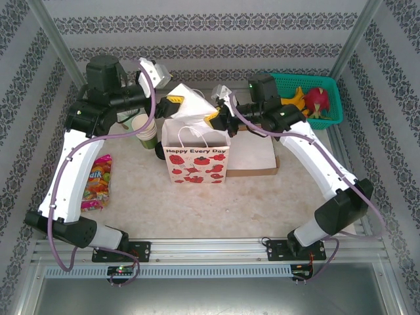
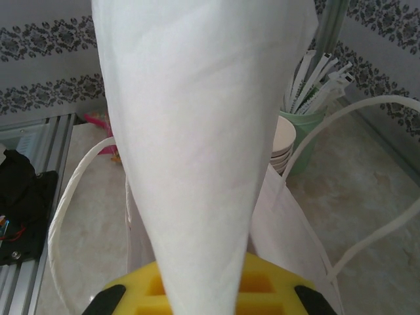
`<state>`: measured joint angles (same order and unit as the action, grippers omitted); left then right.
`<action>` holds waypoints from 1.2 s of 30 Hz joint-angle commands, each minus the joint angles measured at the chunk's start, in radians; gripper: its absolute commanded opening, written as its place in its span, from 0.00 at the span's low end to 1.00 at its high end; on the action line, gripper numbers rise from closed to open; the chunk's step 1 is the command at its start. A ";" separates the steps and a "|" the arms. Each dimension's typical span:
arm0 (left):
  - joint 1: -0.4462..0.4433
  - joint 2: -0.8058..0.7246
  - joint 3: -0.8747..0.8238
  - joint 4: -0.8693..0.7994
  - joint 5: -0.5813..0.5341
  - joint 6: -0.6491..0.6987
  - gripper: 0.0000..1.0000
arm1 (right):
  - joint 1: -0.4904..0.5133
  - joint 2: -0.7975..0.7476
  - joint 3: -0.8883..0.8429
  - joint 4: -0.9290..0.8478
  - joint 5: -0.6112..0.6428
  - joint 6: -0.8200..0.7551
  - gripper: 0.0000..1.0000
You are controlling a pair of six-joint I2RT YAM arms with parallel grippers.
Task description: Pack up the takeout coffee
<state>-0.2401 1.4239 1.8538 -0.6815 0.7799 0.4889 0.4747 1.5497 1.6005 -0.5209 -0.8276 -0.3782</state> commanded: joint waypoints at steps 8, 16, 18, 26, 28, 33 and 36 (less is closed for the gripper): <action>0.049 0.016 0.079 -0.174 0.113 0.139 0.35 | 0.076 0.104 0.103 0.058 -0.076 -0.062 0.00; 0.055 0.002 0.067 -0.243 0.058 0.188 0.11 | 0.097 0.137 0.101 0.077 -0.057 -0.051 0.00; 0.056 -0.003 0.063 -0.253 0.028 0.196 0.10 | 0.097 0.139 0.098 0.082 -0.055 -0.051 0.00; 0.111 -0.004 0.065 -0.280 0.012 0.194 0.40 | 0.096 0.129 0.087 0.079 -0.060 -0.056 0.00; 0.122 0.013 0.080 -0.311 0.052 0.204 0.37 | 0.096 0.125 0.087 0.081 -0.067 -0.056 0.00; 0.130 0.023 0.086 -0.356 0.117 0.243 0.37 | 0.094 0.130 0.083 0.085 -0.058 -0.054 0.00; 0.160 0.006 0.072 -0.335 0.160 0.227 0.73 | 0.094 0.131 0.081 0.085 -0.058 -0.056 0.00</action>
<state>-0.1127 1.4429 1.9121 -0.9905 0.8631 0.6968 0.5610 1.6817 1.6737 -0.4660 -0.8619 -0.4164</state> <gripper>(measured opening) 0.661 0.080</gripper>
